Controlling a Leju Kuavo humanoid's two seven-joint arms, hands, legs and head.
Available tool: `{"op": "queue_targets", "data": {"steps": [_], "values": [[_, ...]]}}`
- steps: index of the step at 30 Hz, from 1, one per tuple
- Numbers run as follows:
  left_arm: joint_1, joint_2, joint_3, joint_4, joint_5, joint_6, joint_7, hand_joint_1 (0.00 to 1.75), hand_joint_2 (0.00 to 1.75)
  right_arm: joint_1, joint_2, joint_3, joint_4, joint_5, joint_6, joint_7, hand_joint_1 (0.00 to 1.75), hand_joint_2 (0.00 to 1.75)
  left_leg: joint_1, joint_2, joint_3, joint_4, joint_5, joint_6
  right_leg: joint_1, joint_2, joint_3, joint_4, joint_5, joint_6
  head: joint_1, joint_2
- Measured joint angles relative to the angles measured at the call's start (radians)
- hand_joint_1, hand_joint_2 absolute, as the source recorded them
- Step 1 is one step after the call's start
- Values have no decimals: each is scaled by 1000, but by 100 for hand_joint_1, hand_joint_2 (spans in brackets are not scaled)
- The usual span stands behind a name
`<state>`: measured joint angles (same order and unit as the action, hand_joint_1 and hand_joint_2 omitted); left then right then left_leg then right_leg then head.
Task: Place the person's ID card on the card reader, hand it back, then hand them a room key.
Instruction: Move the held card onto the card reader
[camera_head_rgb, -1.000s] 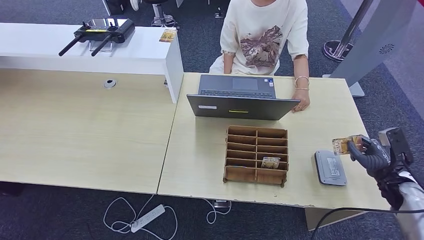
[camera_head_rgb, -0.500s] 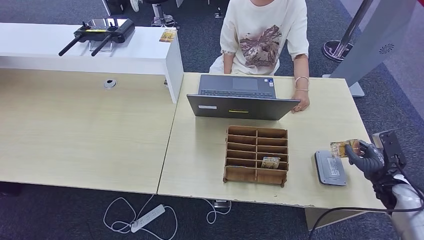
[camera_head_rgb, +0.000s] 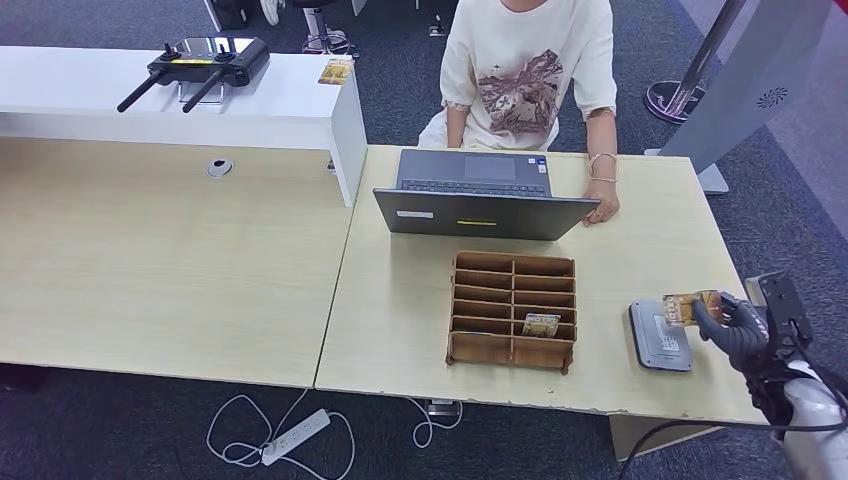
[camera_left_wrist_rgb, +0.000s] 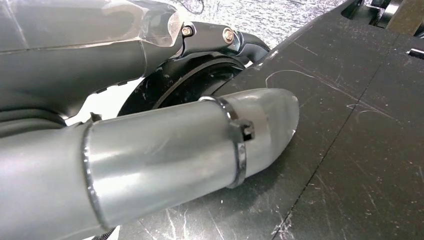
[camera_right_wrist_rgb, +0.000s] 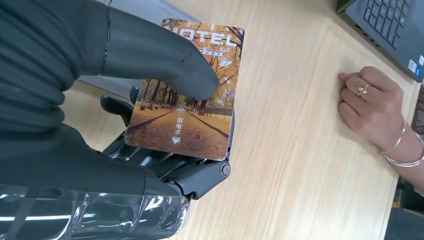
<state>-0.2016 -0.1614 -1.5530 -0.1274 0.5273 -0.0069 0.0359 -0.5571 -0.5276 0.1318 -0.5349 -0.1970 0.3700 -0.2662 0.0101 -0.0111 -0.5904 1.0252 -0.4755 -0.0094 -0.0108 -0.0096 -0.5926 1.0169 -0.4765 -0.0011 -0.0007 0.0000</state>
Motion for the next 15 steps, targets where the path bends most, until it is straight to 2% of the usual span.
{"op": "queue_targets", "data": {"steps": [15], "values": [[0,-1,0,0,4,0,2,0,0,6,0,-2,12,68,5,6,175,175,0,0,0,0,0,0,0,0,0,0,0,0,0,0]]}}
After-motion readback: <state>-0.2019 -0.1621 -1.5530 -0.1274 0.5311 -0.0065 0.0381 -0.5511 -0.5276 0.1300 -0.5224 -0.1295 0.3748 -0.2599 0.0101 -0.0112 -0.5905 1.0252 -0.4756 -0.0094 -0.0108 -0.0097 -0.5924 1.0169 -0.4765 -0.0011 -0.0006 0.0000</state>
